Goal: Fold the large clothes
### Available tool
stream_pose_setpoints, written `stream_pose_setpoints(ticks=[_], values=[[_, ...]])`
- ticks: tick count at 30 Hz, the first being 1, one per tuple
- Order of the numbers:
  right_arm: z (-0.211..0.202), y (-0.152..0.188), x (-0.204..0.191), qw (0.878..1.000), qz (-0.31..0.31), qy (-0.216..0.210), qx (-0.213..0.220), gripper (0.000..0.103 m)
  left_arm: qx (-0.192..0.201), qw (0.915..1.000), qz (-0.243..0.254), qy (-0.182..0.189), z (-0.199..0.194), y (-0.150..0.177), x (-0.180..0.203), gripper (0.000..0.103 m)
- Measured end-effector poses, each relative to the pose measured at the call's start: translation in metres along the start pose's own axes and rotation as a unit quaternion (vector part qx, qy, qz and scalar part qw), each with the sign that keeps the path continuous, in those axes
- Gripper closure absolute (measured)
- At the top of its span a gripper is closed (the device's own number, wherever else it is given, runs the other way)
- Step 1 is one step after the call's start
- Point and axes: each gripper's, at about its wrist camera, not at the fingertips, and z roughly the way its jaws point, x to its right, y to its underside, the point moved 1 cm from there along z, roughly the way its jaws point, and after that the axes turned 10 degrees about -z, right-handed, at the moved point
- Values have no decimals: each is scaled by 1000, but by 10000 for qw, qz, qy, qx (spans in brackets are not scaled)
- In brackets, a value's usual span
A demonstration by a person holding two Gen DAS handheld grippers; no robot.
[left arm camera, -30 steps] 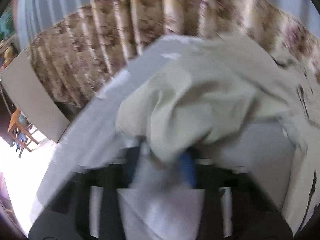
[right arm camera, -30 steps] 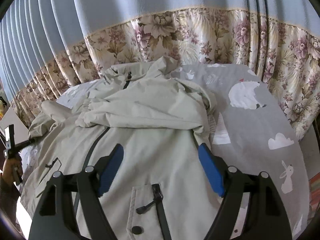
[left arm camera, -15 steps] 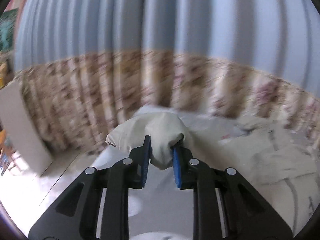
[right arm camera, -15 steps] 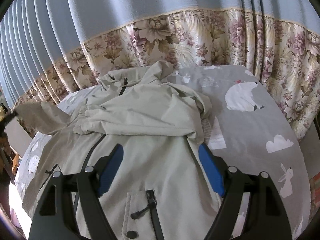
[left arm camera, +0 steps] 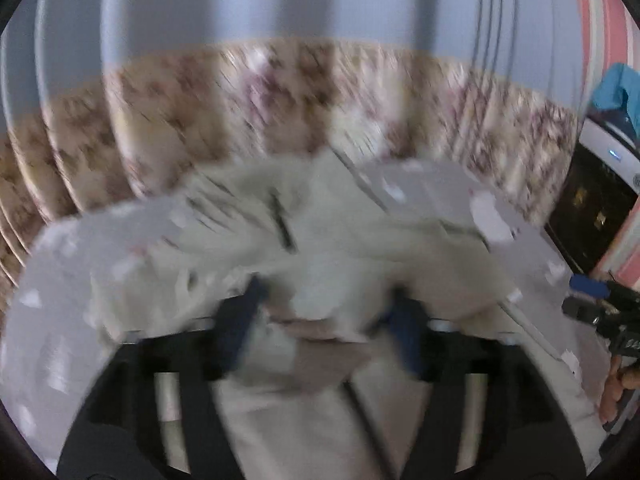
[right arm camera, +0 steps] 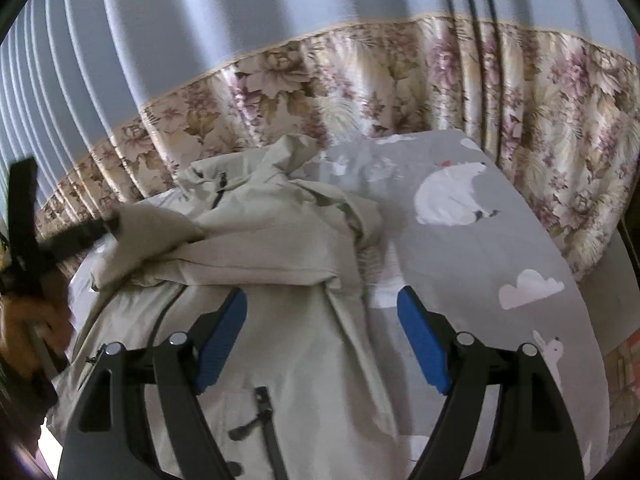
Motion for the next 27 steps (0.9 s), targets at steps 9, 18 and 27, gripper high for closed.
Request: stream_pose_setpoints(ticks=[9,18,27], values=[[5,11,19,9996,246,72,-124,25,-292,9994,-138,128,-12,62,9,3],[10,18,-12,9998,179,-91,-81,24,-183,9986,-467,152,-56,111,-23,3],[-1,8,-108,9963,-600,-596,147,24,513,9955,-627,-494,-95,81,-88,3]])
